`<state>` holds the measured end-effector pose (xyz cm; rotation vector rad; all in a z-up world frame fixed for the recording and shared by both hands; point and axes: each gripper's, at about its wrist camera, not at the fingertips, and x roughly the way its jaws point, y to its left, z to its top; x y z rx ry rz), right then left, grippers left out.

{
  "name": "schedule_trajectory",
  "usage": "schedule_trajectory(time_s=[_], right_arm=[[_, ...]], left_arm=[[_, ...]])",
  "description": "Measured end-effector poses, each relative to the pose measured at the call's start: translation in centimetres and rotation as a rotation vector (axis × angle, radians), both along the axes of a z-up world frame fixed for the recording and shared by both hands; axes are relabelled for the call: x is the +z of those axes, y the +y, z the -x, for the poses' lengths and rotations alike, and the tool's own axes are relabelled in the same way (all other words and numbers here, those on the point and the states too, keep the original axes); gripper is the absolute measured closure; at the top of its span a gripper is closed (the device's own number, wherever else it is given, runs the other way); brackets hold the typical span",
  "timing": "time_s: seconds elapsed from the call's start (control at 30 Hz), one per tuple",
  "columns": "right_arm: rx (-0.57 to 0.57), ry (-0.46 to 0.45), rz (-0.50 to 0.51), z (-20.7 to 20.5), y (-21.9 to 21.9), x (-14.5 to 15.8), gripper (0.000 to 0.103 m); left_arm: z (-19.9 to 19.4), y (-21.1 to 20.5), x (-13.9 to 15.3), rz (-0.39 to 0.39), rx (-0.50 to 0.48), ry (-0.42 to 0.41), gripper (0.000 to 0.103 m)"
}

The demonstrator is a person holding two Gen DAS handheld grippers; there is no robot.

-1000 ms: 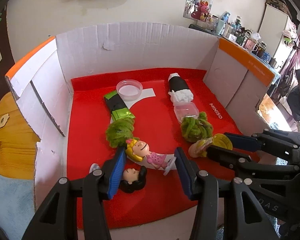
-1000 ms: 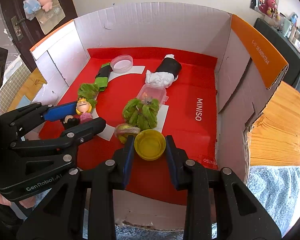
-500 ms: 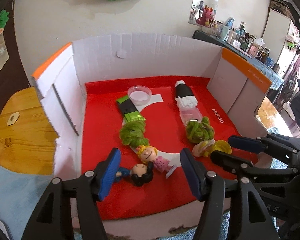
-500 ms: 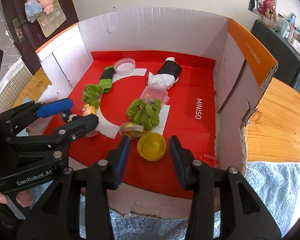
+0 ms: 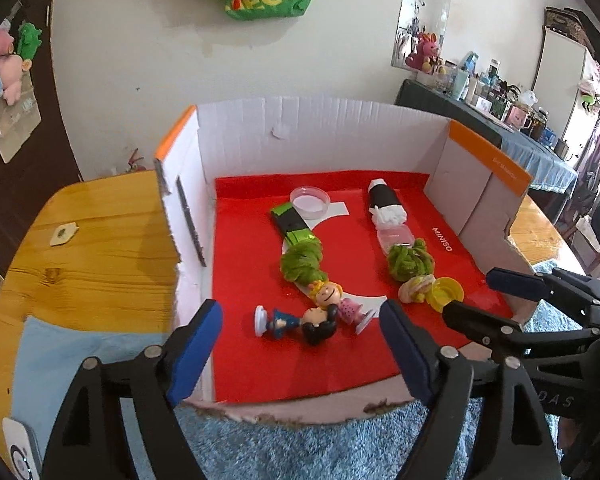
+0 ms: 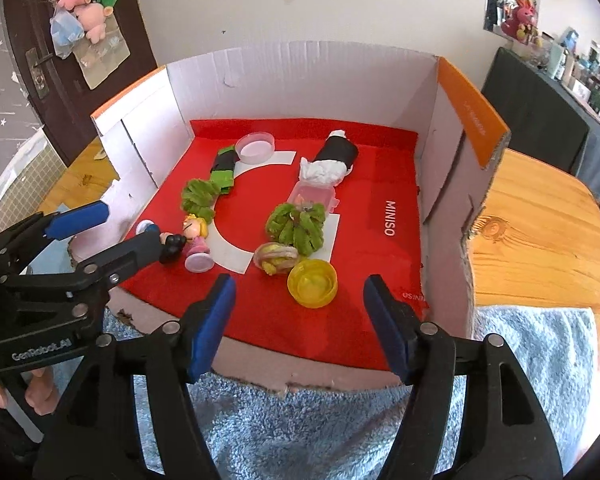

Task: Organize objects
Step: 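Withdraw both tools from the box back over the towel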

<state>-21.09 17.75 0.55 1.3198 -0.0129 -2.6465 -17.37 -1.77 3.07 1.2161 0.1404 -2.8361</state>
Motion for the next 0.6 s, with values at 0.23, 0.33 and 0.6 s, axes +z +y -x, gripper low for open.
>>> schedule_trajectory(time_s=[0.23,0.33,0.6], right_arm=[[-0.014,0.013,0.004,-1.3,0.1,0.5,0.029],[-0.021,0.027,0.004,-2.2,0.3,0.9,0.028],[-0.040,0.073,0.011,-4.7,0.3,2.1,0.023]], left_arm=[[-1.5,-0.5,0.6,-0.009,0.026,0.025,0.007],[-2.2,-0.8,0.7,-0.015,0.040,0.035,0.000],[-4.2,-0.3,0.9,-0.013,0.032,0.044,0.000]])
